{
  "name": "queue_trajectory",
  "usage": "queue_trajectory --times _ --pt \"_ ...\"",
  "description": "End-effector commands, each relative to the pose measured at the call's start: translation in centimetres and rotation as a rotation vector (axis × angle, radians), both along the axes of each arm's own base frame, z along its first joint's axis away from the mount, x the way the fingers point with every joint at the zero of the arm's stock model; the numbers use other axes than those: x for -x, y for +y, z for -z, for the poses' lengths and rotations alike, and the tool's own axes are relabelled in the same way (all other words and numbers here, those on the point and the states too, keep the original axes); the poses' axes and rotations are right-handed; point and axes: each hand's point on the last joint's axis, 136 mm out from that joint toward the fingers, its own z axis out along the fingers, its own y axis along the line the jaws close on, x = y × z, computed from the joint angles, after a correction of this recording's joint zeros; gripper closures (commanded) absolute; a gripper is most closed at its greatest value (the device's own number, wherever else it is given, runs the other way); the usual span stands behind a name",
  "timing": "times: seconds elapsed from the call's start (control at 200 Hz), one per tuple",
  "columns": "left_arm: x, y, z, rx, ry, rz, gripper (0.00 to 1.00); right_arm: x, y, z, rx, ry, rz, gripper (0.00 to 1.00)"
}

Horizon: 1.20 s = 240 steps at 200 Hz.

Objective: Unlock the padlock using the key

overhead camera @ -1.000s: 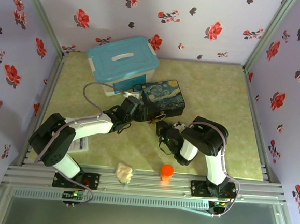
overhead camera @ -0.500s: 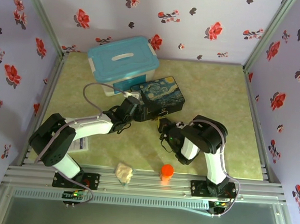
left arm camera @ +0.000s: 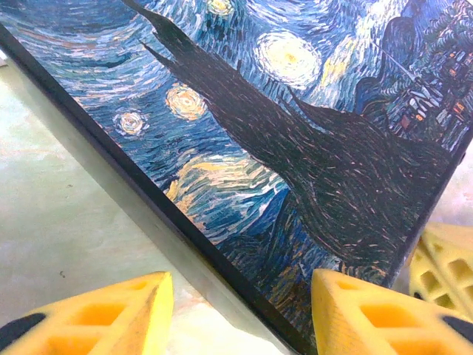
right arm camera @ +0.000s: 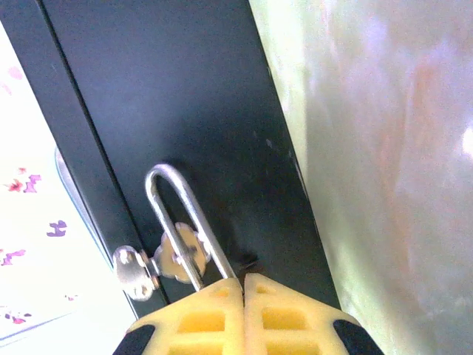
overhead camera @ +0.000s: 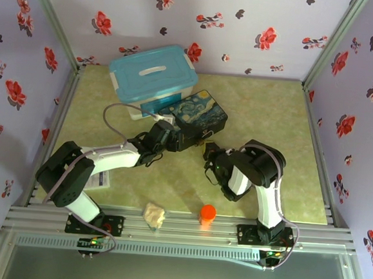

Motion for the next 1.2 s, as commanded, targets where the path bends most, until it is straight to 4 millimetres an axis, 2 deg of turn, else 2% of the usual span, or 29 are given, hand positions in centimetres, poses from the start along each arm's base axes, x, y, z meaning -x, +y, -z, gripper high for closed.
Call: queue_trajectory --times 0.0,0.17,0.29,0.395,0.45,0.525,0.685,0.785,0.91,0.945,1.055,1.195 --pt "5.7 7.0 9.5 -0.354 0.297 0.007 0.5 0.5 -4.7 5.7 0.191 0.158 0.13 1.0" --pt "5.6 6.9 9.4 -0.348 0.295 0.005 0.5 0.2 -4.1 6.0 0.2 0.158 0.108 1.0" --pt "5.7 6.9 9.2 -0.344 0.292 0.006 0.5 0.0 -4.1 5.0 0.261 0.114 0.071 1.0" --pt "5.5 6.7 8.9 -0.34 0.288 0.005 0.5 1.2 -4.9 4.3 0.375 0.076 0.027 1.0" --pt "5.4 6.6 8.7 -0.336 0.284 0.006 0.49 2.0 -5.7 4.8 0.422 0.099 0.006 0.89" --pt "5.2 6.3 8.4 -0.328 0.28 0.008 0.49 2.6 -5.1 5.6 0.481 0.116 -0.114 0.71" --pt "4.8 5.9 7.4 -0.32 0.267 0.019 0.46 3.9 -4.1 6.7 0.716 0.142 -0.339 0.67" --pt "4.4 5.5 6.9 -0.319 0.261 0.025 0.45 3.8 -3.4 5.4 0.919 0.119 -0.471 0.63" --pt "4.0 5.1 6.0 -0.307 0.248 0.023 0.4 3.4 -5.1 3.1 1.183 0.089 -0.513 0.59" --pt "3.8 4.9 5.6 -0.299 0.242 0.022 0.39 3.2 -5.1 2.4 1.233 0.046 -0.532 0.57" --pt "3.0 3.9 4.2 -0.264 0.228 0.02 0.32 3.0 -4.0 1.6 1.334 -0.055 -0.64 0.57" --pt "1.9 2.6 1.7 -0.191 0.206 0.009 0.25 3.1 -1.9 0.4 1.497 -0.266 -0.745 0.56"
